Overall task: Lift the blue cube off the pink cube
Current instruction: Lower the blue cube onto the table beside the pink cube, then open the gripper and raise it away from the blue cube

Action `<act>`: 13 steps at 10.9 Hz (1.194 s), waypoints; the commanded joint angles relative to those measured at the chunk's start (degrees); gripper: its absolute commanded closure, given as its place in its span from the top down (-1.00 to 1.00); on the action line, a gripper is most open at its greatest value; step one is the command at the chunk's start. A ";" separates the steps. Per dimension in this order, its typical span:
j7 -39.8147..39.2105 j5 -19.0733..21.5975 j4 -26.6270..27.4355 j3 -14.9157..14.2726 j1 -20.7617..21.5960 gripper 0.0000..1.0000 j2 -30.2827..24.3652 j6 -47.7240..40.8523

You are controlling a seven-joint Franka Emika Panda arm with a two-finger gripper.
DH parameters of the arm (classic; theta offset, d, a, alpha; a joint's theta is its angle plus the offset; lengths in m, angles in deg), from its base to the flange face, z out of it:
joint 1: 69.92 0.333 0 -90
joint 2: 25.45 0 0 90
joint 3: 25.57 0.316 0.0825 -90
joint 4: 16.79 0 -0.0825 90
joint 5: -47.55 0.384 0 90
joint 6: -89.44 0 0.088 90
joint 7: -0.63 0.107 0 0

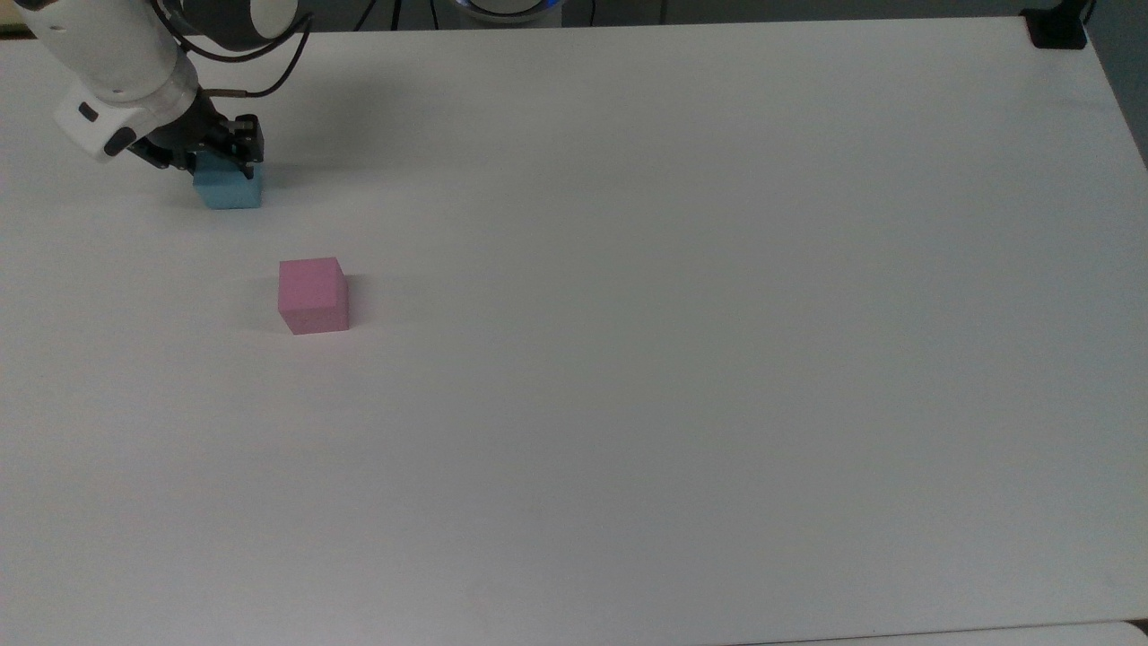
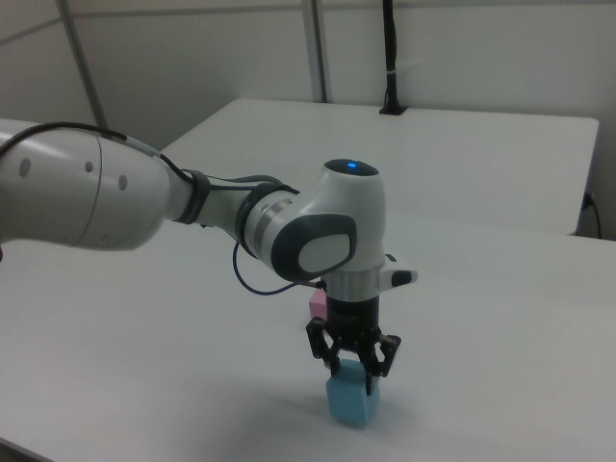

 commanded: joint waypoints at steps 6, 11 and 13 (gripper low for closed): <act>0.01 5.16 -2.62 0.40 -1.85 1.00 -4.98 -6.16; 27.97 4.06 -9.31 0.22 5.68 1.00 -17.12 -23.15; 35.33 2.46 -12.30 0.13 10.26 1.00 -20.28 -29.02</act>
